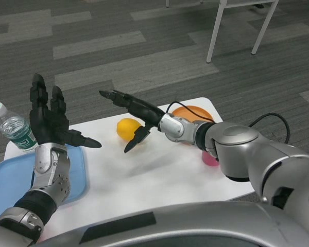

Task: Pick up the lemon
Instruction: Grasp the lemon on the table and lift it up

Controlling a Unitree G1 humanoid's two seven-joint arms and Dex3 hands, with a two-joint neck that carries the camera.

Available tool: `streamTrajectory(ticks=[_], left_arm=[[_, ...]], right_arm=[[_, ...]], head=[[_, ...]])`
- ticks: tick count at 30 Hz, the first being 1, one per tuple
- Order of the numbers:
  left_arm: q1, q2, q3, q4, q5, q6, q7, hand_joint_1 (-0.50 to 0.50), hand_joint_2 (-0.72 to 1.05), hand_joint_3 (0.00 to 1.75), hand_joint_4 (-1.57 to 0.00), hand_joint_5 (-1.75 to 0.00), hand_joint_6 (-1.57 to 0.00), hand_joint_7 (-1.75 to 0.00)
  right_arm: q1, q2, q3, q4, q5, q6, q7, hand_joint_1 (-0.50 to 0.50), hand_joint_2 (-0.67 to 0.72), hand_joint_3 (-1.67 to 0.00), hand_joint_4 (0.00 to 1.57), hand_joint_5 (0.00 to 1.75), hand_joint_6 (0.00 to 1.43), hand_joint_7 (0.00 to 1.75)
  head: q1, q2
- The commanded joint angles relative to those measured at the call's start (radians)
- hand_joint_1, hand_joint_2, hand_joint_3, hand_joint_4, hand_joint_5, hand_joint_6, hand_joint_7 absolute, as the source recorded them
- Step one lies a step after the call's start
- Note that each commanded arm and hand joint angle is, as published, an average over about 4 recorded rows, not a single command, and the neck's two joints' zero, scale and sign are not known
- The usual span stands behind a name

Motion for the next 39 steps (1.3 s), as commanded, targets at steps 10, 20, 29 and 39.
streamTrajectory(ticks=[10,20,29,39], left_arm=[[-0.029,0.007,0.046,0.031,-0.004,0.002,-0.002,-0.5,-0.64,0.09,0.0,0.0,0.0,0.0],[-0.026,0.009,0.06,0.035,-0.007,0.001,-0.001,-0.5,-0.64,0.09,0.0,0.0,0.0,0.0],[-0.029,0.017,0.063,0.048,-0.016,0.0,0.0,-0.5,-0.7,0.09,0.0,0.0,0.0,-0.02],[-0.019,0.03,0.06,0.037,-0.03,-0.003,0.0,-0.5,-0.64,0.09,0.0,0.0,0.0,0.0]], right_arm=[[-0.11,-0.041,-0.008,-0.072,-0.001,0.021,0.094,-0.17,-0.48,-0.08,0.0,0.0,0.0,0.0],[-0.084,-0.041,-0.239,-0.017,-0.005,0.02,0.179,-0.12,-0.54,-0.12,0.0,0.0,0.0,0.0],[-0.006,0.016,-0.624,0.043,-0.119,0.024,0.242,-0.17,-0.54,-0.16,0.0,0.0,0.0,0.0],[0.075,-0.04,-0.725,-0.169,-0.302,0.079,0.278,-0.17,-0.54,-0.22,0.0,0.0,0.0,0.0]], head=[[0.005,-0.006],[-0.015,-0.001],[-0.06,0.01],[-0.067,0.036]])
